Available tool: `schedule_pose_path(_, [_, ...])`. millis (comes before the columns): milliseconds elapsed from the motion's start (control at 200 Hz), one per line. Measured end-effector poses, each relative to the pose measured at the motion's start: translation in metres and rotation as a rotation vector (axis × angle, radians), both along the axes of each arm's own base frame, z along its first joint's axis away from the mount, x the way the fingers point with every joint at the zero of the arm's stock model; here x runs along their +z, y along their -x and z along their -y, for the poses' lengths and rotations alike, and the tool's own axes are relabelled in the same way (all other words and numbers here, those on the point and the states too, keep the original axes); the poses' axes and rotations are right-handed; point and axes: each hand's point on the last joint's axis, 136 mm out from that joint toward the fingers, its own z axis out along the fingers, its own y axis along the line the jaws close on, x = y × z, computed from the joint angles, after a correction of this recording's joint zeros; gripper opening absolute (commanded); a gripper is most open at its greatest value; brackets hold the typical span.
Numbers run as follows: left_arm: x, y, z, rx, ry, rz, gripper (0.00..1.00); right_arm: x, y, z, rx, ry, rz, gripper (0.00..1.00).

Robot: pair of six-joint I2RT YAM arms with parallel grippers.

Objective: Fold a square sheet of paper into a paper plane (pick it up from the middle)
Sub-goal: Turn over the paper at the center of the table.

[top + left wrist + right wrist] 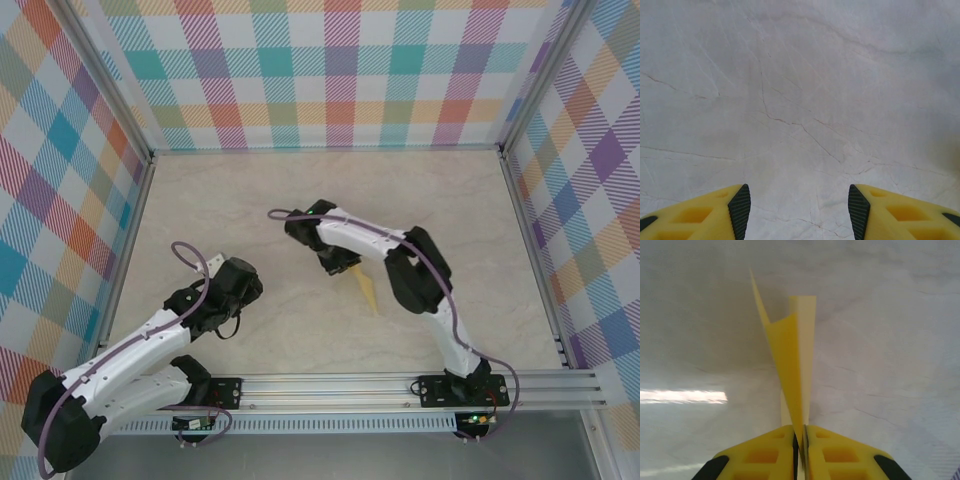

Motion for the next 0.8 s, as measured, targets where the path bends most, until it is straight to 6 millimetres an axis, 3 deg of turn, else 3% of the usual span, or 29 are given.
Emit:
schedule_pose_path(135, [0.001, 0.003, -0.005, 0.021, 0.004, 0.005, 0.57, -0.023, 0.013, -0.034, 0.031, -0.008, -0.023, 0.28])
schedule_pose_path(320, [-0.001, 0.008, -0.010, 0.037, 0.008, 0.008, 0.59, -0.024, 0.035, -0.075, 0.028, -0.196, -0.108, 0.66])
schedule_pose_path(405, [-0.001, 0.009, -0.011, 0.041, 0.007, 0.007, 0.60, -0.017, 0.043, -0.086, 0.028, -0.313, -0.138, 0.75])
schedule_pose_path(475, [-0.001, 0.009, -0.011, 0.041, 0.008, 0.007, 0.61, 0.002, 0.052, -0.091, 0.043, -0.418, -0.145, 0.81])
schedule_pose_path(560, [-0.001, 0.009, -0.011, 0.040, 0.009, 0.004, 0.61, 0.035, 0.059, -0.094, 0.072, -0.559, -0.121, 0.82])
schedule_pose_path(640, [-0.004, 0.008, -0.008, 0.031, 0.012, -0.008, 0.62, 0.071, 0.061, -0.088, 0.087, -0.709, -0.074, 0.75])
schedule_pose_path(725, [-0.008, 0.006, -0.001, 0.007, 0.020, -0.024, 0.64, 0.098, 0.057, -0.074, 0.059, -0.894, -0.038, 0.59])
schedule_pose_path(800, [-0.013, 0.004, 0.005, -0.018, 0.025, -0.043, 0.65, 0.102, 0.043, -0.053, -0.013, -1.029, -0.026, 0.47])
